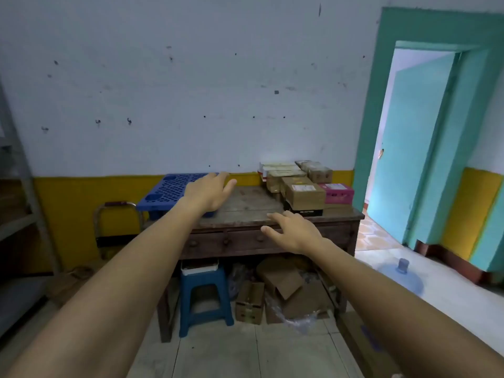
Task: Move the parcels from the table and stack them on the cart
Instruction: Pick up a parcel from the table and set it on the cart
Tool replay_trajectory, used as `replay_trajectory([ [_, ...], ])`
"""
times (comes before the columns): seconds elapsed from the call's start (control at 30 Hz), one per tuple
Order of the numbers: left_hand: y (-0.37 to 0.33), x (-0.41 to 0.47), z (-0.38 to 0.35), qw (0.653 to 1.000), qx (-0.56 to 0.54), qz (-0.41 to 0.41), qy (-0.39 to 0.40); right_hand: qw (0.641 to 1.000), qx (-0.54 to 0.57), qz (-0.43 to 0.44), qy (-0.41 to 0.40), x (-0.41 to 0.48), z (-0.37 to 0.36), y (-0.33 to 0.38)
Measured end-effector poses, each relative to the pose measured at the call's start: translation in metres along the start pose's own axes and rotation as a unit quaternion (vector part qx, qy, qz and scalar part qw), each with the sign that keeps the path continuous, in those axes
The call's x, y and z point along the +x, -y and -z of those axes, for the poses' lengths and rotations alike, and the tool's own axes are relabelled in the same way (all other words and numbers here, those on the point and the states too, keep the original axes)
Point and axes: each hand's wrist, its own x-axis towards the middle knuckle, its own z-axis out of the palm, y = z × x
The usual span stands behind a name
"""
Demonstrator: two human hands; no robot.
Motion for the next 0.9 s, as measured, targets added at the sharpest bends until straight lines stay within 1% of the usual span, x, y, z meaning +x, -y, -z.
replay_trajectory([
  [0.13,-0.009,0.054,-0.024,1.000,0.010,0.011,0.004,1.000,-0.020,0.004,-0.006,0.052,0.001,-0.044],
  [0.33,-0.026,0.151,-0.058,0.999,0.010,0.036,0.008,1.000,-0.011,0.009,-0.002,0.141,0.003,-0.113],
  [0.5,-0.033,0.219,-0.097,0.999,0.008,0.032,0.027,1.000,0.003,0.019,0.007,0.209,-0.008,-0.156],
  [0.67,-0.019,0.296,-0.139,0.999,0.005,0.033,0.040,0.999,0.001,0.028,0.017,0.293,-0.025,-0.184],
  [0.77,-0.002,0.353,-0.164,0.999,0.005,0.033,0.035,1.000,0.001,0.031,0.002,0.350,-0.038,-0.200],
  [0.9,0.022,0.436,-0.195,0.999,0.008,0.026,0.035,1.000,0.006,0.013,-0.002,0.430,-0.051,-0.222],
])
